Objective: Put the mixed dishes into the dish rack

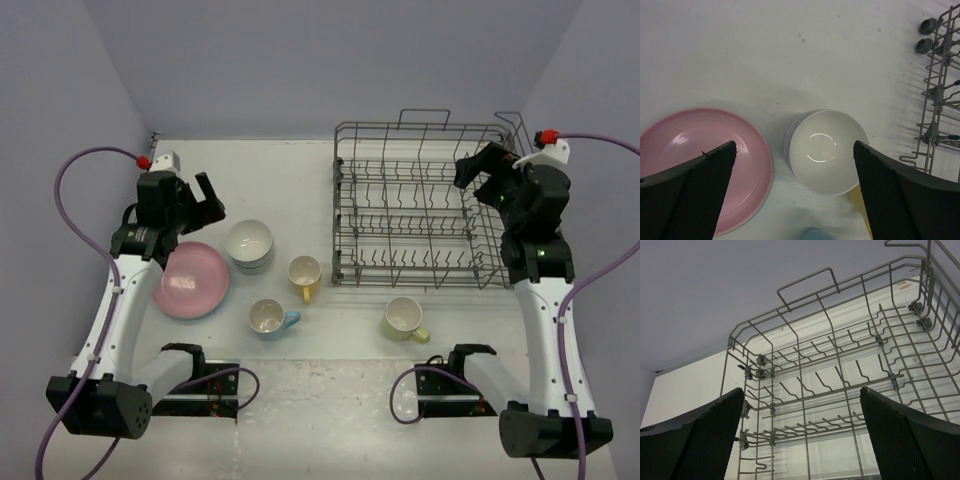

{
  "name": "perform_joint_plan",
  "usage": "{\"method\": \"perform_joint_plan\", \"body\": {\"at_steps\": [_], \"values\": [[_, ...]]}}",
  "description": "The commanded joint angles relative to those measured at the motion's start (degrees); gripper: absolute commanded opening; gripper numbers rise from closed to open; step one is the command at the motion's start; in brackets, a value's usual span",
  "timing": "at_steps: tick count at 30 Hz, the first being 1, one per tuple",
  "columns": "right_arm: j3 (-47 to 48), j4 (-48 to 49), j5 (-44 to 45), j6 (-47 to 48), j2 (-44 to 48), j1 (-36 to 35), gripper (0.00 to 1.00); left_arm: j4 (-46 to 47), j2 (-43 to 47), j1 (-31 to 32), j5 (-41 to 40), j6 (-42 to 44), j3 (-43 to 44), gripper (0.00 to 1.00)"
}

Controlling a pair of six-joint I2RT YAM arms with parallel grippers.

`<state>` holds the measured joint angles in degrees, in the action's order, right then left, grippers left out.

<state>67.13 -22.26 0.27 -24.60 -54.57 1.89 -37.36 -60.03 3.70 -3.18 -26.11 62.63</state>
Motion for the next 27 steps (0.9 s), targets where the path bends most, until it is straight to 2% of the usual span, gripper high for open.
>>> {"method": "perform_joint_plan", "body": {"at_steps": [1, 4, 9, 11, 15, 17, 20, 23, 24, 27], "values": [[-0.9, 3.1, -3.4, -0.2, 1.0, 0.0, 0.99, 0.1, -0.9, 0.2, 2.4, -1.3, -2.3, 1.0], [-0.9, 1.9, -3.7, -2.0, -0.4, 0.0, 0.99, 0.1, -2.3, 1.5, 2.0, -1.8, -3.8, 1.0], [3.3, -1.9, -11.3, 0.2, -4.1, 0.0, 0.99, 1.1, -4.3, 5.3, -1.9, -3.7, -5.0, 1.0], [2.8, -1.7, -11.8, -0.3, -4.6, -1.4, 0.99, 1.4, -6.9, 7.4, -4.4, -4.2, -4.7, 1.0], [3.7, -3.9, -1.8, 3.6, -5.7, -9.6, 0.99, 1.0, -11.9, 11.6, -8.7, -5.4, -3.5, 1.0], [4.7, -4.8, -0.5, 4.2, -6.9, -12.3, 0.99, 1.1, -14.1, 11.7, -8.9, -5.9, -3.5, 0.98], [5.1, -5.2, -0.4, 4.6, -9.5, -16.8, 0.99, 1.0, -16.3, 11.7, -10.4, -6.5, -3.4, 0.88], [5.6, -5.2, 2.6, 5.2, -10.9, -20.2, 0.99, 1.0, -17.4, 11.7, -11.0, -7.2, -3.3, 0.72], [5.8, -5.3, 3.1, 5.5, -11.9, -21.0, 0.99, 1.1, -17.7, 11.7, -10.9, -7.5, -3.2, 0.62], [6.8, -5.7, 4.6, 6.1, -14.5, -23.9, 0.99, 1.2, -18.0, 11.7, -11.0, -8.0, -3.1, 0.48]]}}
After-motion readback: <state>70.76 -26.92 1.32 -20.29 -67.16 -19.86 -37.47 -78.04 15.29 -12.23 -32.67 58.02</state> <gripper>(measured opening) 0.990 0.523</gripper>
